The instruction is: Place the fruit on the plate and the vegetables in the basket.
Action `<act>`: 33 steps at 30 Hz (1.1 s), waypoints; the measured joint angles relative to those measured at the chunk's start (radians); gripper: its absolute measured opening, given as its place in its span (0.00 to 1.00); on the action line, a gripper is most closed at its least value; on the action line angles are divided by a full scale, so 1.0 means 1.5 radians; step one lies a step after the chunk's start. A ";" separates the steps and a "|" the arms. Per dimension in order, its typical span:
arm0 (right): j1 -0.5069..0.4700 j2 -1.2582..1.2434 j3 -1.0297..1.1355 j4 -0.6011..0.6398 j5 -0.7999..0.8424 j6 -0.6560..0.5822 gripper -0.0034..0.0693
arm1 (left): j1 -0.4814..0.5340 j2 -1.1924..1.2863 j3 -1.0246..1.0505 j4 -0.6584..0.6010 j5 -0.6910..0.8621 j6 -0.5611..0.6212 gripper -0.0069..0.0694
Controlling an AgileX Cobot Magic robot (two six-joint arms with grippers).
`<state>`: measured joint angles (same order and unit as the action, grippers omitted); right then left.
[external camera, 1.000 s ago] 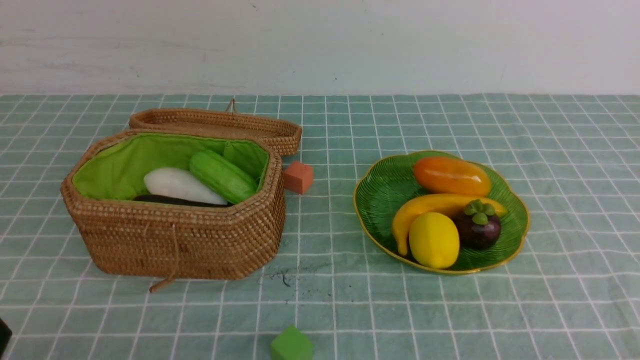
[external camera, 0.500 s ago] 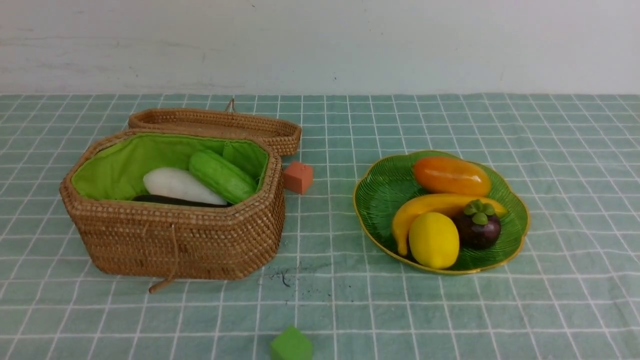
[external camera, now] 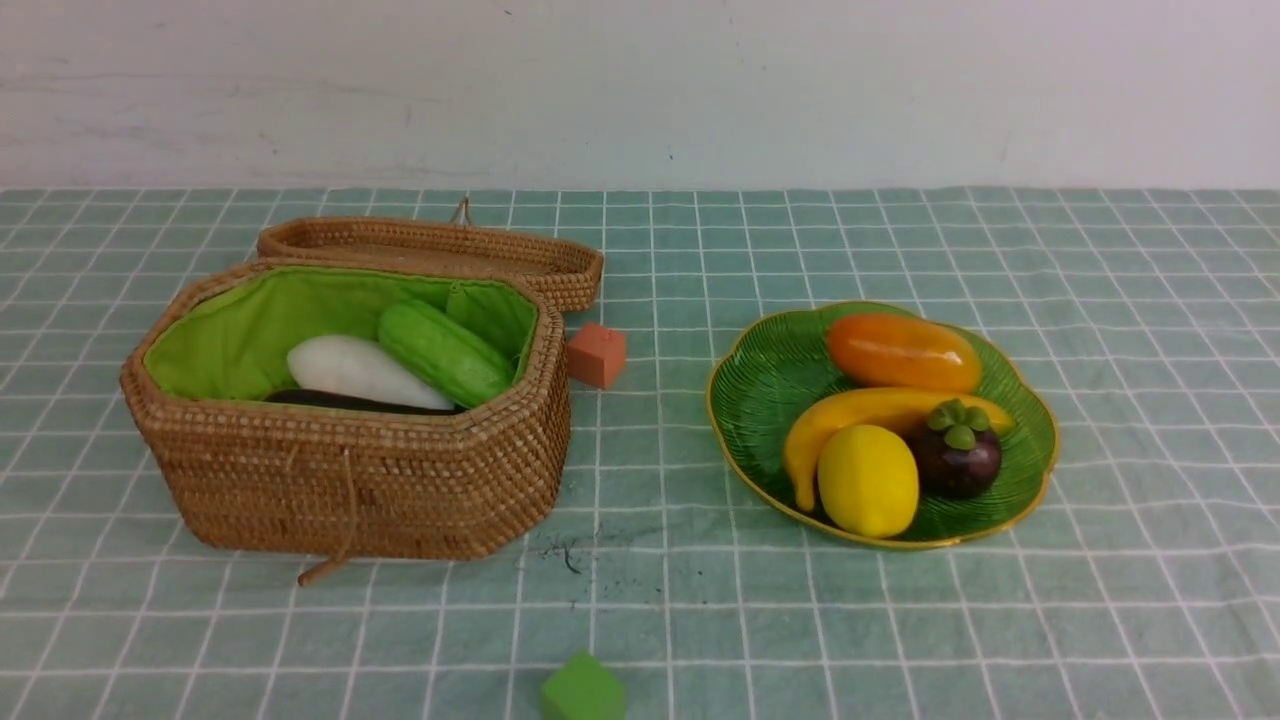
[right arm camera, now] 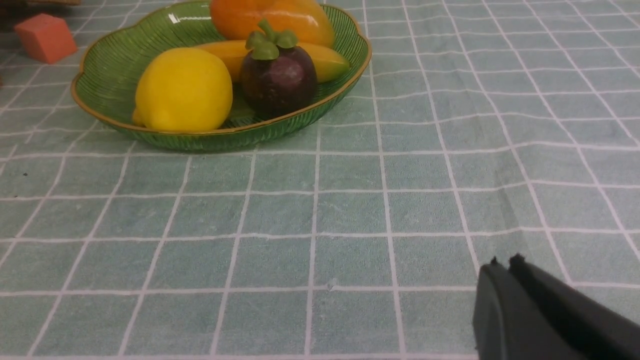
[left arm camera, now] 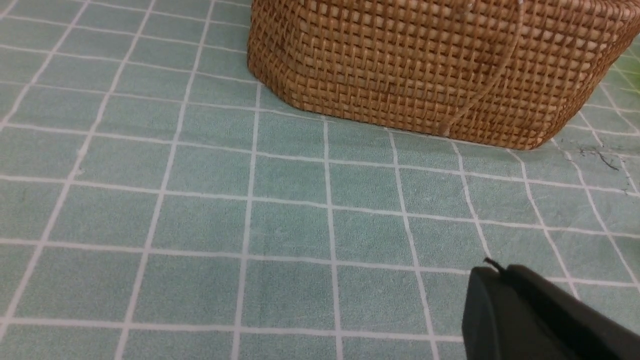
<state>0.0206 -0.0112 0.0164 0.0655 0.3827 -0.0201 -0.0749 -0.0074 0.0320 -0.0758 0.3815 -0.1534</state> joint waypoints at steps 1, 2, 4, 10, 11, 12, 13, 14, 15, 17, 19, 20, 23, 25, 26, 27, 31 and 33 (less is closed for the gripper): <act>0.000 0.000 0.000 0.000 0.000 0.000 0.06 | 0.000 0.000 0.000 0.000 0.000 -0.001 0.07; 0.000 0.000 0.000 0.000 0.000 0.000 0.06 | 0.000 0.000 0.000 0.000 0.000 -0.001 0.07; 0.000 0.000 0.000 0.000 0.000 0.000 0.07 | 0.000 0.000 0.000 0.000 0.000 -0.001 0.07; 0.000 0.000 0.000 0.000 0.000 0.000 0.07 | 0.000 0.000 0.000 0.000 0.000 -0.001 0.07; 0.000 0.000 0.000 0.000 0.000 0.000 0.07 | 0.000 0.000 0.000 0.000 0.000 -0.001 0.07; 0.000 0.000 0.000 0.000 0.000 0.000 0.08 | 0.000 0.000 0.000 0.000 0.000 -0.001 0.07; 0.000 0.000 0.000 0.000 0.000 0.000 0.08 | 0.000 0.000 0.000 0.000 0.000 -0.001 0.07; 0.000 0.000 0.000 0.000 0.000 0.000 0.08 | 0.000 0.000 0.000 0.000 0.000 -0.001 0.07; 0.000 0.000 0.000 0.000 0.000 0.000 0.08 | 0.000 0.000 0.000 0.000 0.000 -0.001 0.07; 0.000 0.000 0.000 0.000 0.000 0.000 0.09 | 0.000 0.000 0.000 0.000 0.000 -0.002 0.07; 0.000 0.000 0.000 0.000 0.000 0.000 0.09 | 0.000 0.000 0.000 0.000 0.000 -0.002 0.07; 0.000 0.000 0.000 0.000 0.000 0.000 0.09 | 0.000 0.000 0.000 0.000 0.000 -0.002 0.08; 0.000 0.000 0.000 0.000 0.000 0.000 0.10 | 0.000 0.000 0.000 0.000 0.000 -0.002 0.08; 0.000 0.000 0.000 0.000 0.000 0.000 0.10 | 0.000 0.000 0.000 0.000 0.000 -0.002 0.08; 0.000 0.000 0.000 0.000 0.000 0.000 0.10 | 0.000 0.000 0.000 0.000 0.000 -0.002 0.08; 0.000 0.000 0.000 0.000 0.000 0.000 0.10 | 0.000 0.000 0.000 0.000 0.000 -0.002 0.08; 0.000 0.000 0.000 0.000 0.000 0.000 0.11 | 0.000 0.000 0.000 0.000 0.000 -0.002 0.08; 0.000 0.000 0.000 0.000 0.000 0.000 0.11 | 0.000 0.000 0.000 0.000 0.000 -0.002 0.08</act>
<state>0.0206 -0.0112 0.0164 0.0655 0.3827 -0.0201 -0.0749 -0.0074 0.0320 -0.0758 0.3815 -0.1567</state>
